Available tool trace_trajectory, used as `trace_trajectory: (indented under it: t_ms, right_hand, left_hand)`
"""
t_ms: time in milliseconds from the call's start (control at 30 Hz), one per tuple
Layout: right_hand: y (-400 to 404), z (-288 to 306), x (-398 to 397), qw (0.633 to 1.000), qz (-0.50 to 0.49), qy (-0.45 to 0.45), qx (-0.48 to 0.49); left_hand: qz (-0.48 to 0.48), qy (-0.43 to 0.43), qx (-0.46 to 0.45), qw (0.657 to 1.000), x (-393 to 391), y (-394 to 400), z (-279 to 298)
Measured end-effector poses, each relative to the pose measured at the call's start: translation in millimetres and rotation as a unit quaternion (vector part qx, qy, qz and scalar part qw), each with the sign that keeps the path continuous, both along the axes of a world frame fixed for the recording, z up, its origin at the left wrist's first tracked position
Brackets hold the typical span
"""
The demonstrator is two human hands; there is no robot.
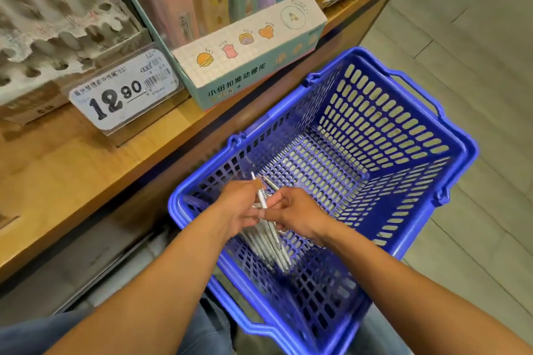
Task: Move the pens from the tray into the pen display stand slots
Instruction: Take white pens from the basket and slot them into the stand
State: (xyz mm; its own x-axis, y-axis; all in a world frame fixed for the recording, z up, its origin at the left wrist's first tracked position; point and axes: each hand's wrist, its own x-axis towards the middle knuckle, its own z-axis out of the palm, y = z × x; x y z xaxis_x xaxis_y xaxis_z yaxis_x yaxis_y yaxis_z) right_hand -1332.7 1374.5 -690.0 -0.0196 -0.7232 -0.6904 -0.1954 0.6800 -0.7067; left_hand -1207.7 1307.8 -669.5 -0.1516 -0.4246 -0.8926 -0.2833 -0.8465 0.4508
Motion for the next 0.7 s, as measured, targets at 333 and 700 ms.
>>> trace_trajectory:
  t_ms: [333, 700]
  right_hand:
    - [-47.5, -82.0, -22.9, 0.896, 0.277, 0.347, 0.023]
    - [-45.9, -87.8, -25.4, 0.823, 0.408, 0.393, 0.047]
  left_hand:
    - [0.088, -0.059, 0.004, 0.994, 9.6, -3.0, -10.3]
    - [0.097, -0.059, 0.02, 0.993, 12.3, -8.3, -11.1]
